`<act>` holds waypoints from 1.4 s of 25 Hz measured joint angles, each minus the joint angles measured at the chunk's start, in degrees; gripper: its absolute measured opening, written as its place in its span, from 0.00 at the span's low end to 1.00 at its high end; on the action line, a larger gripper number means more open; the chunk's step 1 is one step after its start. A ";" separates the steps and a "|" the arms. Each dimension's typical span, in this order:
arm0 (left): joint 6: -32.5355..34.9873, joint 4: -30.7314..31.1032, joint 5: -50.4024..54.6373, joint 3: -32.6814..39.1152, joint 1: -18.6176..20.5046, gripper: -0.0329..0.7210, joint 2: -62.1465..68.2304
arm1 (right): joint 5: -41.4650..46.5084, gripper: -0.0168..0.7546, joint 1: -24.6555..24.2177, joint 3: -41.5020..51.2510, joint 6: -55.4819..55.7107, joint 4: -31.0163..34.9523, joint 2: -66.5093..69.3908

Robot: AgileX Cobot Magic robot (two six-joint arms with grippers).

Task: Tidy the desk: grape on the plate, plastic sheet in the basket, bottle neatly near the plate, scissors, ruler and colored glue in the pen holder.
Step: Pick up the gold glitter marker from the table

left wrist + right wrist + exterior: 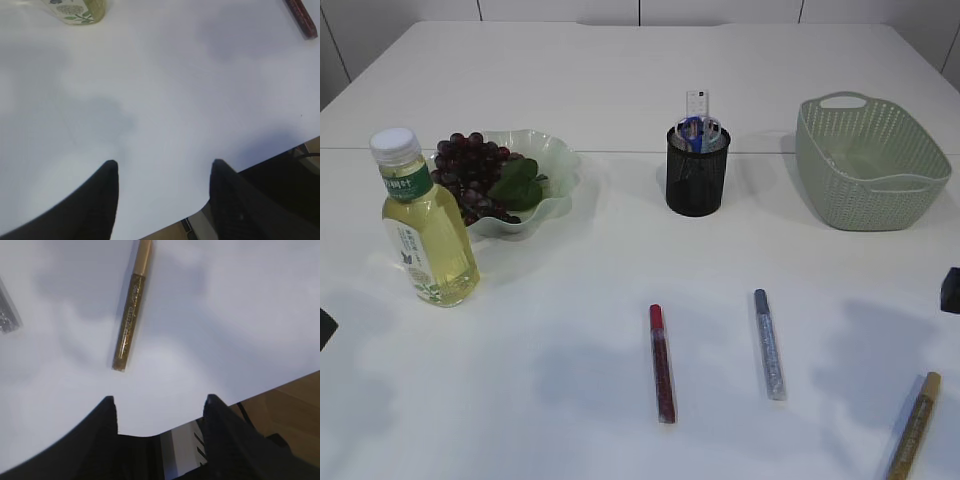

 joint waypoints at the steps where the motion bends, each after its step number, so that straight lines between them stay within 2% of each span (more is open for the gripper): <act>1: 0.00 0.15 0.00 0.00 -0.12 0.61 0.00 | -0.58 0.58 0.00 0.03 0.42 -0.35 0.26; 7: -0.69 2.14 0.51 0.00 -0.12 0.61 0.00 | -5.65 0.58 0.00 0.03 3.29 -1.92 7.74; 13: -0.93 2.28 2.13 0.00 -0.12 0.61 0.00 | -11.42 0.58 0.00 0.03 3.76 0.64 16.19; 22: -1.04 2.32 2.26 0.00 -0.12 0.61 0.00 | -12.00 0.58 0.00 -1.07 3.76 -2.08 19.70; 29: -1.04 2.32 1.42 0.00 -0.12 0.61 0.00 | -12.56 0.58 0.00 -4.56 4.35 0.21 19.70; 35: -1.14 2.32 1.37 0.00 -0.12 0.61 0.00 | -10.02 0.45 -0.86 -4.56 4.44 0.35 18.51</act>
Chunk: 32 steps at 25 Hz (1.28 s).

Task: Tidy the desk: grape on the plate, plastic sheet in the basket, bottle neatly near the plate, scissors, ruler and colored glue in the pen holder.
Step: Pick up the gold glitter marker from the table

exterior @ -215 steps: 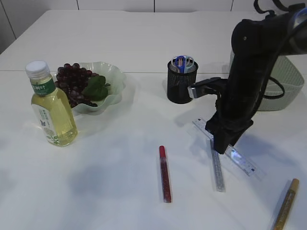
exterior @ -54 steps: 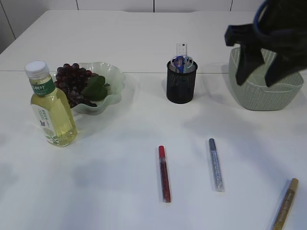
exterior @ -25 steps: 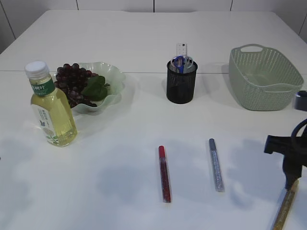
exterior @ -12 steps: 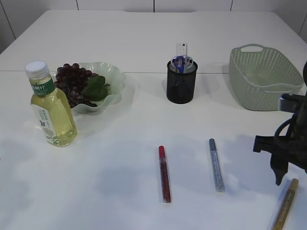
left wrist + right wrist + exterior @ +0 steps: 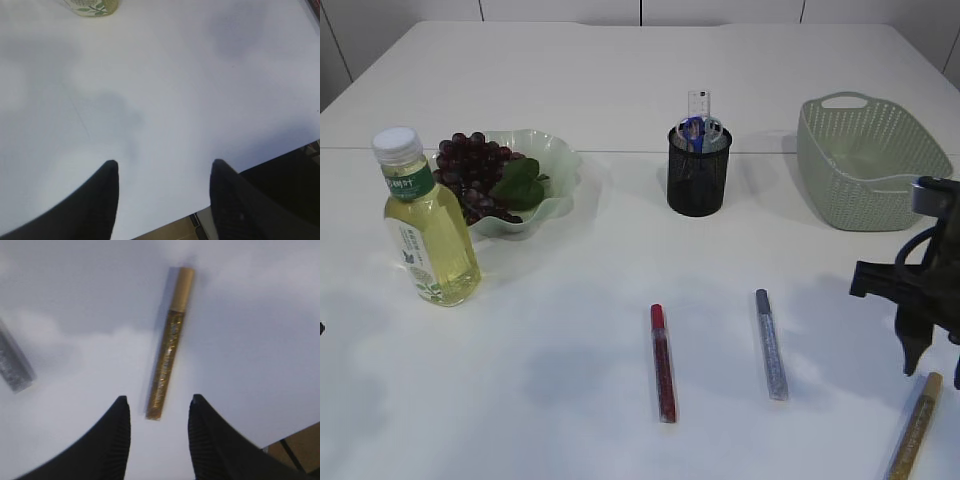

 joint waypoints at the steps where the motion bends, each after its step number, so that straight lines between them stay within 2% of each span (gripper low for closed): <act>1: 0.00 -0.12 -0.09 0.00 0.00 0.61 0.00 | 0.80 0.43 -0.91 0.00 0.00 -0.24 -0.11; 8: 0.00 -0.45 -0.59 0.00 0.00 0.61 0.00 | 7.56 0.36 -9.41 0.00 -3.07 -1.94 -1.01; 12: 0.00 -0.82 -1.48 0.00 0.00 0.61 0.00 | 7.62 0.33 -9.94 0.25 -7.65 -0.76 -1.35; 18: -0.32 -1.86 -2.01 0.00 0.00 0.61 0.00 | -1.71 0.32 -9.94 7.50 -11.76 4.06 -1.38; 21: -0.25 -2.28 -2.62 0.00 0.00 0.61 0.00 | -7.47 0.32 -9.94 12.36 -12.90 8.65 -1.38; 24: -0.34 -2.36 -3.01 0.00 0.00 0.61 0.00 | -13.01 0.32 -9.94 13.48 -13.76 13.00 -1.38; 32: -0.34 -2.36 -3.01 0.00 0.00 0.61 0.00 | -18.20 0.32 -9.94 13.48 -13.76 13.25 -1.38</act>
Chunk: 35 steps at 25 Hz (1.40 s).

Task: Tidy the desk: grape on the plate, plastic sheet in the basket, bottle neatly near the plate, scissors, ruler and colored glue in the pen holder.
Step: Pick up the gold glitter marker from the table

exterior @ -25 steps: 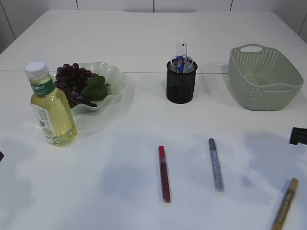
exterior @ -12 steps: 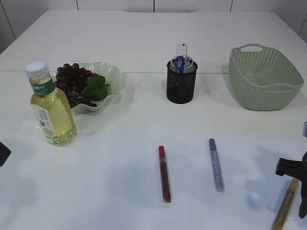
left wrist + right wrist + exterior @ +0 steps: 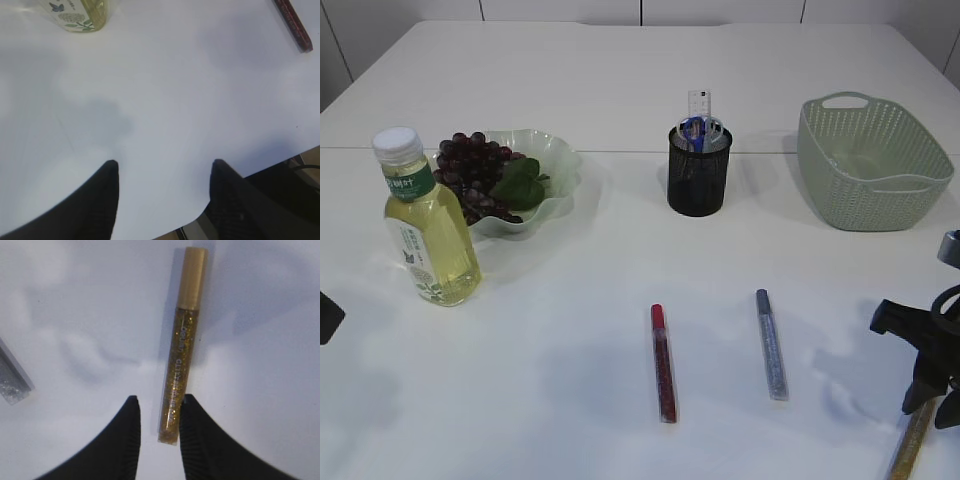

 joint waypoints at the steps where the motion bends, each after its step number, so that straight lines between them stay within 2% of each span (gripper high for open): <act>1: 0.00 0.00 0.00 0.00 0.00 0.61 0.00 | -0.31 0.32 0.00 0.00 0.00 0.00 0.00; 5: 0.00 0.00 0.00 0.00 0.00 0.61 0.00 | -0.47 0.32 0.00 0.00 0.54 0.11 0.00; 13: 0.00 0.00 -0.12 0.00 0.00 0.61 0.00 | 1.69 0.32 0.00 0.00 4.91 -7.49 0.00; 21: -0.02 0.00 -0.47 0.00 0.00 0.61 0.00 | 0.81 0.33 0.00 0.00 6.19 -4.47 2.11; 35: -0.12 0.00 -0.88 0.00 0.00 0.61 0.00 | -2.32 0.33 0.00 0.00 8.12 -4.08 4.45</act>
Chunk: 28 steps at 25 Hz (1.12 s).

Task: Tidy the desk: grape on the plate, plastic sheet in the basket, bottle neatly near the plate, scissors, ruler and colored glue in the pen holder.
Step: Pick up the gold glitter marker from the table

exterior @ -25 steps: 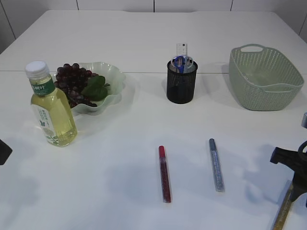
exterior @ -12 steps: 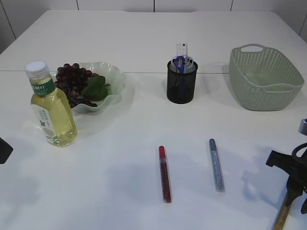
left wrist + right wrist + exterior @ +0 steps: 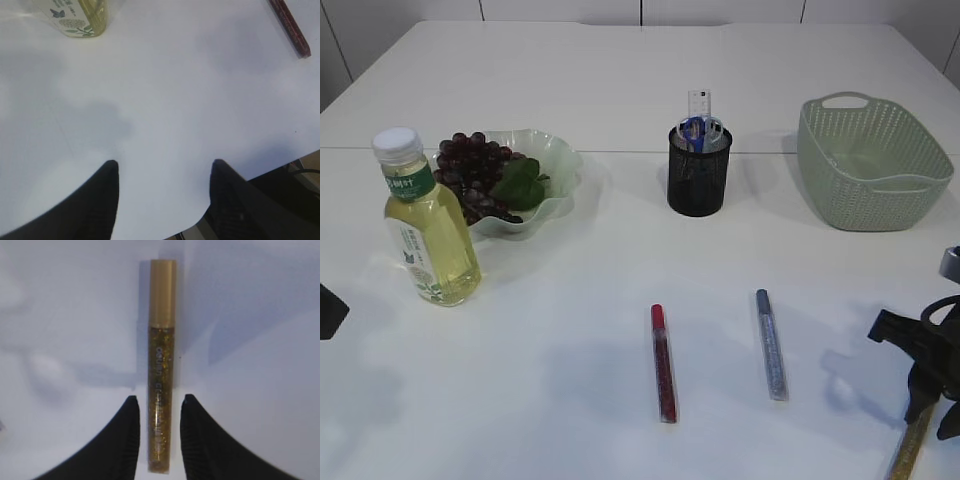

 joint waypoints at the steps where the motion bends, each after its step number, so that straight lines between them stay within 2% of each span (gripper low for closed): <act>1: 0.00 0.00 -0.04 0.00 0.00 0.61 0.00 | -0.29 0.33 0.00 0.00 0.36 0.00 0.28; 7: 0.00 0.00 -0.18 0.00 0.00 0.61 0.00 | -3.08 0.33 0.00 0.00 0.73 -0.37 0.47; 28: 0.00 0.00 -0.83 0.00 0.00 0.61 0.00 | -1.56 0.33 0.00 0.00 1.41 -0.62 3.94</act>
